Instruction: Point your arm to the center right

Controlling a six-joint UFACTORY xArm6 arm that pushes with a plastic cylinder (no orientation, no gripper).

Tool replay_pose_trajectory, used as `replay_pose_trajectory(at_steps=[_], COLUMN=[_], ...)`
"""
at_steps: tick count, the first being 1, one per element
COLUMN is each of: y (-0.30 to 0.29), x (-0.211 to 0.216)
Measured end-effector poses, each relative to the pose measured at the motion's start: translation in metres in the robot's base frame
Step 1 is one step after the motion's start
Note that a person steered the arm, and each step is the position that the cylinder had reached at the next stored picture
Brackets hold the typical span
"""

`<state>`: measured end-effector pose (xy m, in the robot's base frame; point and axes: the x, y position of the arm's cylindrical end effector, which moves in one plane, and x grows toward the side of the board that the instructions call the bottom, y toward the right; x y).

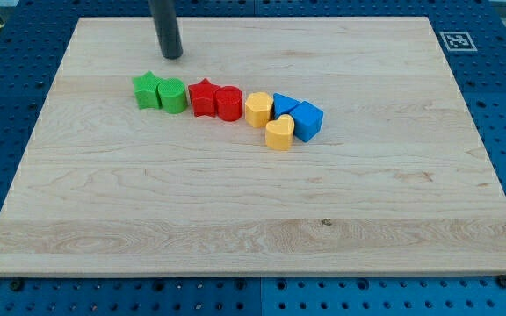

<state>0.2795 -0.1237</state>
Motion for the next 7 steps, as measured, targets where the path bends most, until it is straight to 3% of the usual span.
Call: replay_pose_trajectory(at_steps=[3,7], y=[0.033,0.164], x=[-0.019,-0.026])
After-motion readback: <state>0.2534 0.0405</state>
